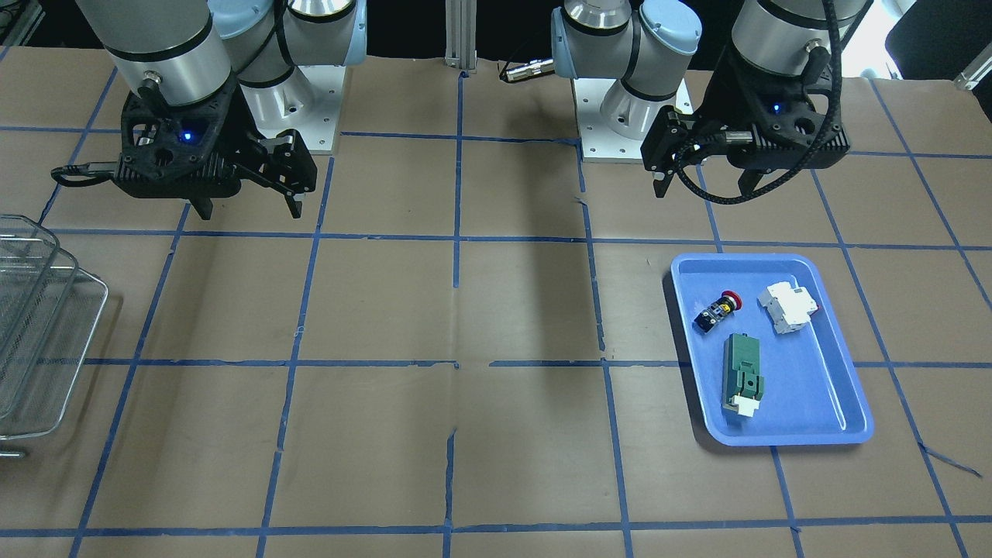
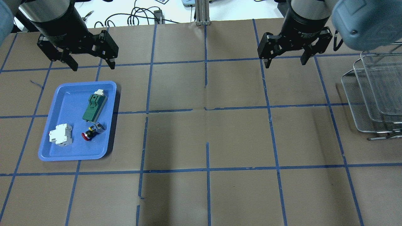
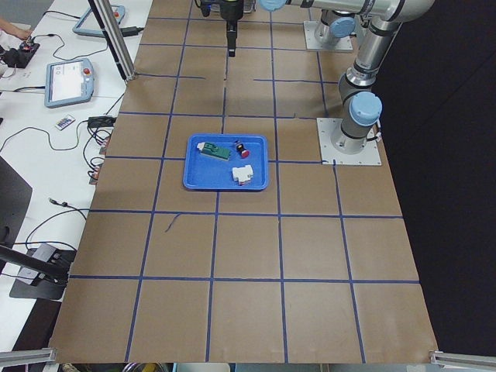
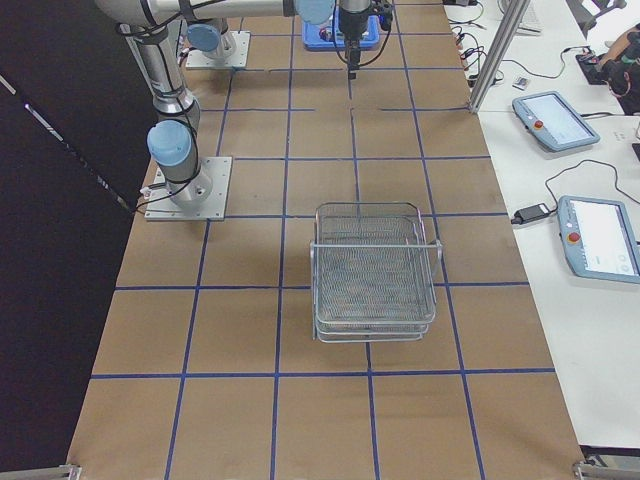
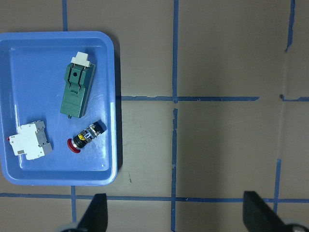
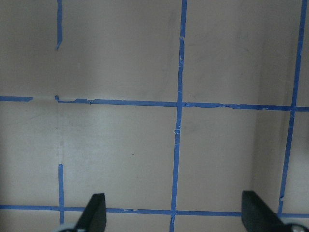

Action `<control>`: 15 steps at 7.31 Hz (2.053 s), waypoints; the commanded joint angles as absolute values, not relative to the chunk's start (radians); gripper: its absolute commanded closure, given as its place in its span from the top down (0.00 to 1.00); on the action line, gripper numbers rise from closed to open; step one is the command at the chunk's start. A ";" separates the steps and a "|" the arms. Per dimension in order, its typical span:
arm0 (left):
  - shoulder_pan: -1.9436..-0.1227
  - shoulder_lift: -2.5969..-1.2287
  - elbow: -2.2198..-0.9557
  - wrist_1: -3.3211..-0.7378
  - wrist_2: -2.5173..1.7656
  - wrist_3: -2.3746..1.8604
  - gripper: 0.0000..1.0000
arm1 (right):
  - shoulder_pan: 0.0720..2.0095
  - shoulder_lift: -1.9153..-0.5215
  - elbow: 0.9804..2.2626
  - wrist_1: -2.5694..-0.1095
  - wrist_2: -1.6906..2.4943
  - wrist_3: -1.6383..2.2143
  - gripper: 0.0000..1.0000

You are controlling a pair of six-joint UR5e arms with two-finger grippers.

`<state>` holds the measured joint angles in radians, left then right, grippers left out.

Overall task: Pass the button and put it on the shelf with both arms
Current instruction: 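Move the left gripper over the blue tray toward the red push button, then lower the left gripper and grasp the red-capped push button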

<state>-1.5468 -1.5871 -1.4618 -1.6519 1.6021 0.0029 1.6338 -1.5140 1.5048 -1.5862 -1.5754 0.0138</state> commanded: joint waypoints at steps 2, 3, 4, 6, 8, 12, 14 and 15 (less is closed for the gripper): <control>-1.520 -1.586 -1.501 -1.658 1.608 0.145 1.00 | 1.634 -1.514 1.505 -1.586 -1.577 0.014 1.00; -1.459 -1.585 -1.558 -1.640 1.608 0.295 1.00 | 1.634 -1.514 1.505 -1.586 -1.575 0.014 1.00; -1.366 -1.588 -1.619 -1.631 1.600 0.410 1.00 | 1.634 -1.514 1.505 -1.586 -1.577 0.014 1.00; -1.238 -1.620 -1.756 -1.408 1.609 0.719 1.00 | 1.634 -1.514 1.505 -1.586 -1.577 0.014 1.00; -1.177 -1.621 -1.872 -1.298 1.608 0.933 1.00 | 1.634 -1.514 1.505 -1.586 -1.577 0.014 1.00; -1.135 -1.653 -2.182 -0.878 1.592 1.218 1.00 | 1.634 -1.514 1.505 -1.586 -1.577 0.014 1.00; -1.132 -1.725 -2.184 -0.835 1.595 1.334 1.00 | 1.634 -1.514 1.505 -1.586 -1.575 0.014 1.00; -1.132 -1.764 -2.183 -0.792 1.595 1.338 1.00 | 1.635 -1.514 1.505 -1.586 -1.575 0.017 1.00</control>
